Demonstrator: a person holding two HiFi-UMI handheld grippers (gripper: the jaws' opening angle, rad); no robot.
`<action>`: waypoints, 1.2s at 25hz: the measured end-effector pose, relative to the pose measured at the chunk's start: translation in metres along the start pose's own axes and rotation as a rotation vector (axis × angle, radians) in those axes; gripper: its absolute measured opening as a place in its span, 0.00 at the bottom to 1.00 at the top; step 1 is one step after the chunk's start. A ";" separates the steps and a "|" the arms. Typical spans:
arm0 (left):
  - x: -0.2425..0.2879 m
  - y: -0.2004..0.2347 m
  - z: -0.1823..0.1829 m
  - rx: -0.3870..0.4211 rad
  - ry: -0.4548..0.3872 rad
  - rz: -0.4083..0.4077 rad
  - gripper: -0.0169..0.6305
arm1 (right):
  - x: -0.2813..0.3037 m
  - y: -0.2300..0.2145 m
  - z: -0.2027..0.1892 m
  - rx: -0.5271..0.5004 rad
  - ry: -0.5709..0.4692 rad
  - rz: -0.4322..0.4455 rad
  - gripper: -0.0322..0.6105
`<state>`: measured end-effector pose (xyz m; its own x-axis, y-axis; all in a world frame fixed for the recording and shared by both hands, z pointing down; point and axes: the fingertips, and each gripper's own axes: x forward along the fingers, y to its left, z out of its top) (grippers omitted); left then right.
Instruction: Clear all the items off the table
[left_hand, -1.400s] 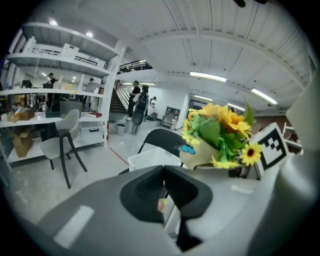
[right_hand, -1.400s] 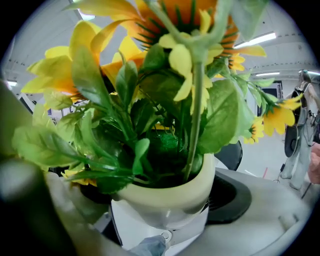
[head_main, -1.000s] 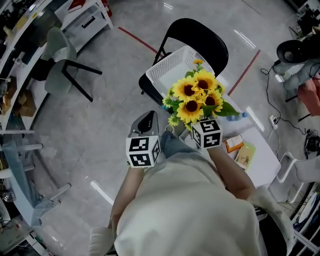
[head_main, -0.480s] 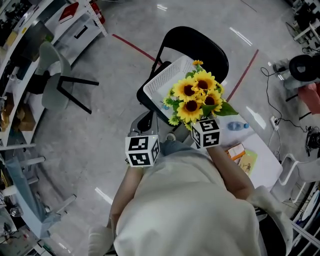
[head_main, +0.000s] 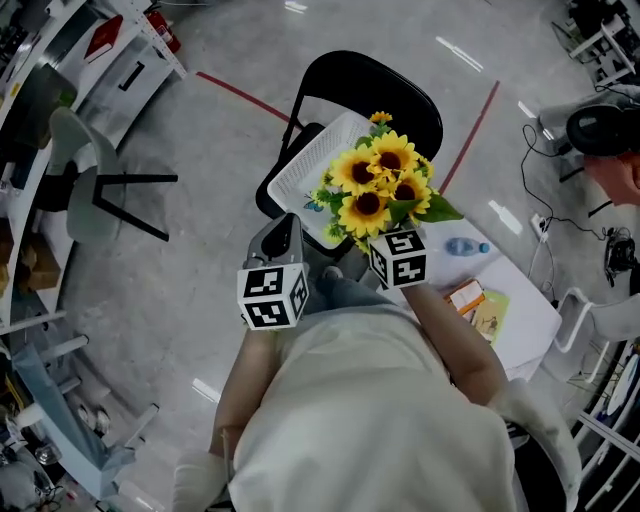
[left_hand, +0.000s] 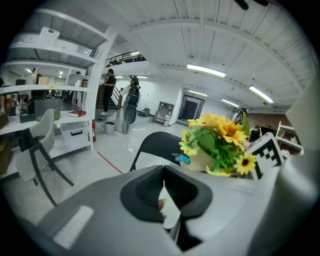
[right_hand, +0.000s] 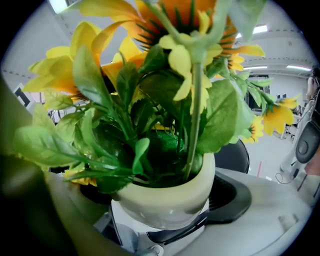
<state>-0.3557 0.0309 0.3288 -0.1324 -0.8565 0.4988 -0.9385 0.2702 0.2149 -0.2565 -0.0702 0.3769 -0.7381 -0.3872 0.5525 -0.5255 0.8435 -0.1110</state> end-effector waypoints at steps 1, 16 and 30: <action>0.004 0.001 -0.001 0.006 0.009 -0.010 0.04 | 0.003 -0.001 0.000 0.008 0.000 -0.009 0.90; 0.080 0.024 0.006 0.085 0.144 -0.175 0.04 | 0.069 -0.028 -0.009 0.162 0.052 -0.169 0.90; 0.136 0.047 -0.003 0.121 0.220 -0.271 0.04 | 0.143 -0.050 -0.035 0.261 0.077 -0.280 0.90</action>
<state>-0.4167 -0.0718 0.4088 0.1857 -0.7711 0.6090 -0.9628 -0.0190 0.2695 -0.3209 -0.1551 0.4905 -0.5222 -0.5512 0.6508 -0.7992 0.5827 -0.1478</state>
